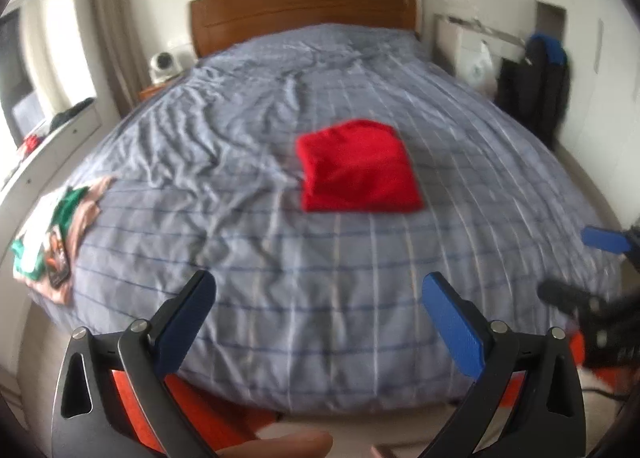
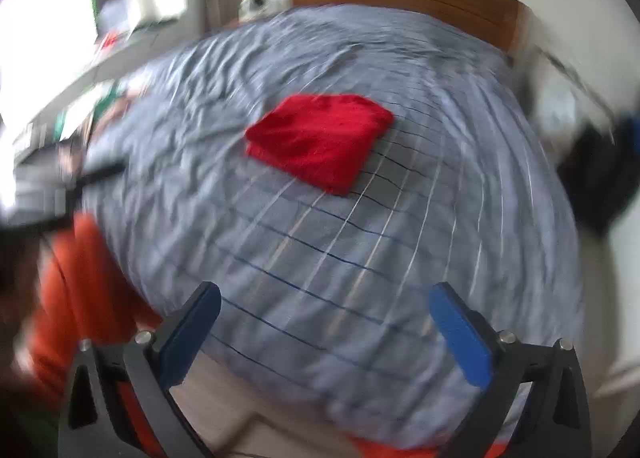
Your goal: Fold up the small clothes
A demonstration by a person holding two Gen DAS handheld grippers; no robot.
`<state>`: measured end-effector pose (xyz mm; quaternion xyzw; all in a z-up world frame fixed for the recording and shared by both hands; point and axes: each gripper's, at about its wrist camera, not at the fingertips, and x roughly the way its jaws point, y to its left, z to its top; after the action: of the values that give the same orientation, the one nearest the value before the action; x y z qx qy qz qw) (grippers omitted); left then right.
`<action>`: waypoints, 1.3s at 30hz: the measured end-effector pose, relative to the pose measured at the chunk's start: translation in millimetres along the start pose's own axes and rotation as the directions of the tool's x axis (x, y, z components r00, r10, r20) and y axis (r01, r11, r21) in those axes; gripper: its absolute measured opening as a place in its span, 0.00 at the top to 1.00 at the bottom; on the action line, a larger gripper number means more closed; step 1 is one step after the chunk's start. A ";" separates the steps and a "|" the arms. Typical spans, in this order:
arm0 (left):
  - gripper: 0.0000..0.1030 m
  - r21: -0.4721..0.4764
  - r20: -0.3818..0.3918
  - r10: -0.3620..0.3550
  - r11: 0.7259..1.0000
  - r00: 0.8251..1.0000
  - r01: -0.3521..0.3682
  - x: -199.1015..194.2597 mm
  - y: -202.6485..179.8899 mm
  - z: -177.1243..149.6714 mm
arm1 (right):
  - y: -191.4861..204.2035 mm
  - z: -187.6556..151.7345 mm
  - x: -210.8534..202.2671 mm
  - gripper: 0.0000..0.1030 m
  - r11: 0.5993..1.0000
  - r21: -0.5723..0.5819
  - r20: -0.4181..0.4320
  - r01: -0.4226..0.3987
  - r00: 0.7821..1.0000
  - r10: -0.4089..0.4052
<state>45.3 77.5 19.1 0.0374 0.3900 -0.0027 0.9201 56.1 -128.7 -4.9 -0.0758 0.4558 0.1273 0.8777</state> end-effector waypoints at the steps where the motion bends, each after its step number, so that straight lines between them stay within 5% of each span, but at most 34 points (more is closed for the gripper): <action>1: 0.00 0.019 -0.003 0.001 1.000 1.000 -0.001 0.4 -2.0 -0.2 | -2.3 -6.1 -0.9 0.01 0.998 0.068 0.008 -0.005 1.000 0.004; 4: 0.00 0.036 0.010 0.009 0.999 1.000 -0.010 -0.9 -5.2 0.1 | -2.1 -13.7 4.7 0.01 0.994 0.105 -0.020 -0.037 0.999 0.040; 8: 0.00 -0.018 0.004 -0.017 1.000 1.000 0.017 -0.2 -1.0 2.3 | -2.0 -12.4 3.1 0.01 0.996 0.090 -0.012 0.016 1.000 -0.015; 14: 0.00 -0.033 -0.028 0.074 0.997 0.997 -0.075 7.9 6.1 10.7 | 17.7 4.6 -5.3 0.01 1.000 0.021 0.047 0.015 0.999 -0.016; 22: 0.00 -0.043 -0.046 0.107 0.993 0.993 -0.109 9.1 8.7 8.1 | 34.7 13.3 -5.5 0.01 1.000 -0.019 0.088 0.004 0.996 -0.002; 39: 0.00 -0.026 -0.105 0.092 0.995 0.990 -0.095 21.6 -2.3 1.3 | 22.0 11.2 -1.3 0.01 1.000 0.007 0.076 -0.003 0.997 0.002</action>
<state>61.2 75.6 4.3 0.0416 0.4352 0.0485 0.8981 57.6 -105.1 2.3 -0.0670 0.4229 0.1295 0.8944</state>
